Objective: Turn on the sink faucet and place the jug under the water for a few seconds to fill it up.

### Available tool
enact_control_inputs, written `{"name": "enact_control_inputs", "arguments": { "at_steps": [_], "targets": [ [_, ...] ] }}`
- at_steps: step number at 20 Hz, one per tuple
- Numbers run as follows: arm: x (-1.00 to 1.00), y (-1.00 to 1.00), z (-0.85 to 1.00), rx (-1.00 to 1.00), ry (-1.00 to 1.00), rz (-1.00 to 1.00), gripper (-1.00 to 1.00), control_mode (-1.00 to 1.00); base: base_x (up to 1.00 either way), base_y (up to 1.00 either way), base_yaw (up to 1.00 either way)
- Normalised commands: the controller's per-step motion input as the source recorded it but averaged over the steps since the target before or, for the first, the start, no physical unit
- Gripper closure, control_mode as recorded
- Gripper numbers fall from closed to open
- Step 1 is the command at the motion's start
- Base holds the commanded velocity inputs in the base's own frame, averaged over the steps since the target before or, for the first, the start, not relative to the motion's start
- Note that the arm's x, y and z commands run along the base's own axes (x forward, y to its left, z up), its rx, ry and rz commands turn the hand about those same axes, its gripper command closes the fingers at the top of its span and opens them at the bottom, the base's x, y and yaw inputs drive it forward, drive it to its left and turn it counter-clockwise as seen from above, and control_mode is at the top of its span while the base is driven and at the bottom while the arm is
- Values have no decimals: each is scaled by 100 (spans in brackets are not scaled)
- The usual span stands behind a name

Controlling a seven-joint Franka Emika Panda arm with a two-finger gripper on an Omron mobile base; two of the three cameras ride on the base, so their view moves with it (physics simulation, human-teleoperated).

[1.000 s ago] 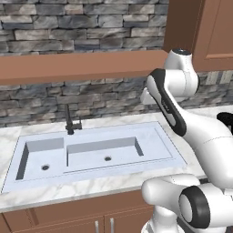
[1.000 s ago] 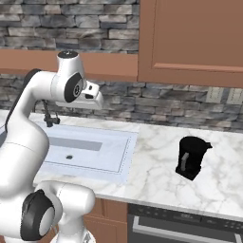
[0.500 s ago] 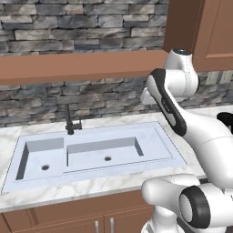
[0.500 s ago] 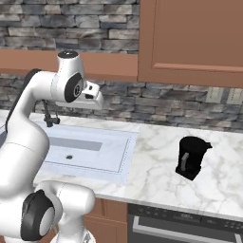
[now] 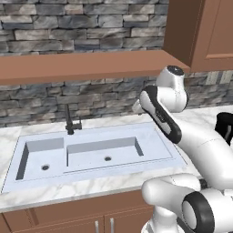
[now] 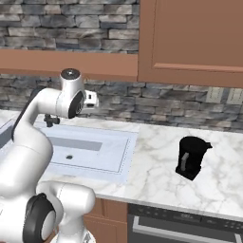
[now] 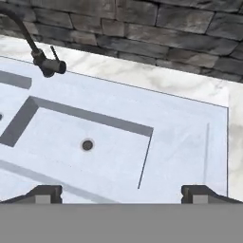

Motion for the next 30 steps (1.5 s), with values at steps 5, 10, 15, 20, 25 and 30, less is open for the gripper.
{"name": "enact_control_inputs", "arguments": {
  "at_steps": [5, 10, 15, 20, 25, 30],
  "targets": [
    [55, 100, -65, 0, -35, 42, -100, -100, 0, 0, 0],
    [27, 63, -59, 0, -39, 45, -100, -100, 0, 0, 0],
    [23, 0, -9, 1, -22, 27, -100, -100, 0, 0, 0],
    [62, 0, -2, 2, -10, 27, -100, -100, 0, 0, 0],
    [53, 4, -1, 1, -2, 23, -100, -100, 0, 0, 0],
    [32, 15, -8, 0, 0, 17, -100, -100, 0, 0, 0]
  ]
}}
